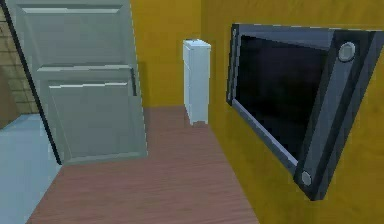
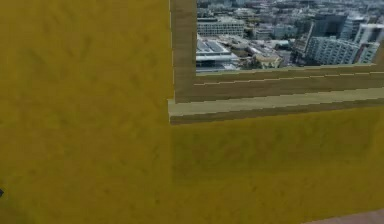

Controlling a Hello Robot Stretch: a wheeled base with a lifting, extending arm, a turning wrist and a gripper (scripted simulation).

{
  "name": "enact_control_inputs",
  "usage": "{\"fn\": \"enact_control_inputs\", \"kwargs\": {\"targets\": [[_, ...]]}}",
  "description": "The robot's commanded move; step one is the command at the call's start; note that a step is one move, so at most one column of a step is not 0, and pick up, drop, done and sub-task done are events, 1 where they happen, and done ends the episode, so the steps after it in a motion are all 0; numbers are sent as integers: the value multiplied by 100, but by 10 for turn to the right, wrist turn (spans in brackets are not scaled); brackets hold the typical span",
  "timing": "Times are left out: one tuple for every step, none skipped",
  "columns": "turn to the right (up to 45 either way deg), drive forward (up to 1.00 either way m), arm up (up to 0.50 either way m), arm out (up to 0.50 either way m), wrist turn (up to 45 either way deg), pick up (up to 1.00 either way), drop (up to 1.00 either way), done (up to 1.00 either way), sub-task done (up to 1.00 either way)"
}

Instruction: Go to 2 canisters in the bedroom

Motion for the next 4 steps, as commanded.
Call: {"fn": "enact_control_inputs", "kwargs": {"targets": [[-60,0,0,0,0,0,0,0,0],[0,100,0,0,0,0,0,0,0],[-30,0,0,0,0,0,0,0,0],[0,100,0,0,0,0,0,0,0]]}}
